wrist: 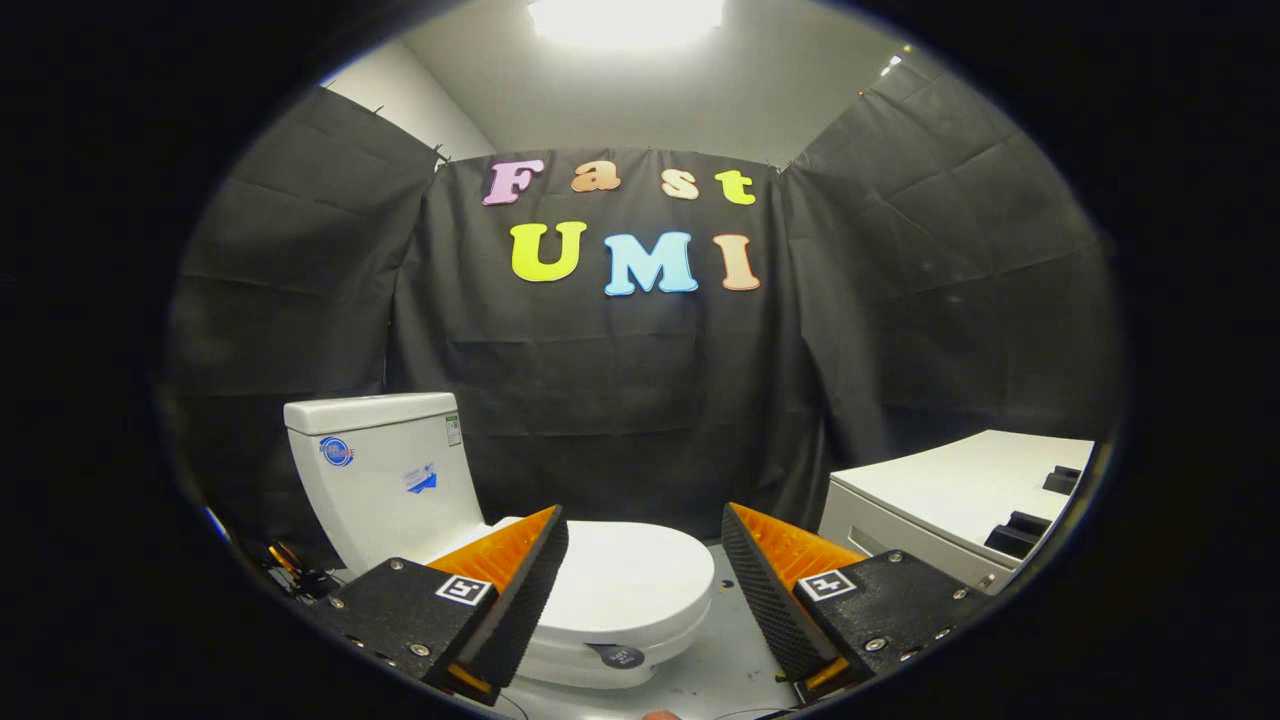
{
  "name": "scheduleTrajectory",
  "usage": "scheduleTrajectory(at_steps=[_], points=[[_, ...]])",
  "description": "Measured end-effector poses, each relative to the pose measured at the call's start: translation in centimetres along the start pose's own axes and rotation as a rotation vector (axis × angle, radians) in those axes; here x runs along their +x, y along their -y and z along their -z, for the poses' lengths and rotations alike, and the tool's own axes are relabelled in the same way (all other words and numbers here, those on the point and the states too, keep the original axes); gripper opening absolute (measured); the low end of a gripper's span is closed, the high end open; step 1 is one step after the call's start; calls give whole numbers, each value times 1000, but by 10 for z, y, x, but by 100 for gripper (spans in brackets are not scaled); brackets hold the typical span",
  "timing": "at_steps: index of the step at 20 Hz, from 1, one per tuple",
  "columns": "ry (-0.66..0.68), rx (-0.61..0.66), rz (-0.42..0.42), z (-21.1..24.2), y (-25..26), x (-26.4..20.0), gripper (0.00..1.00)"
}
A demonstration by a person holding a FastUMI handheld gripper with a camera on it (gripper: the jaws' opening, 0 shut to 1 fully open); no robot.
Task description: Open the toilet lid.
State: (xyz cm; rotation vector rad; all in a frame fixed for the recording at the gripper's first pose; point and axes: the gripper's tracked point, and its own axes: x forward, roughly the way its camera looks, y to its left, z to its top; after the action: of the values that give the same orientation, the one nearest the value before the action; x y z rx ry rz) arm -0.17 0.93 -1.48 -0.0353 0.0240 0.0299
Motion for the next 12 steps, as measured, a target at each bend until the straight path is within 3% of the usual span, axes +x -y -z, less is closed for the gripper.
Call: scheduleTrajectory(at_steps=[6,12], points=[[-25,40,-21,8,-3,1,96],[-103,231,-108,29,-10,15,95]])
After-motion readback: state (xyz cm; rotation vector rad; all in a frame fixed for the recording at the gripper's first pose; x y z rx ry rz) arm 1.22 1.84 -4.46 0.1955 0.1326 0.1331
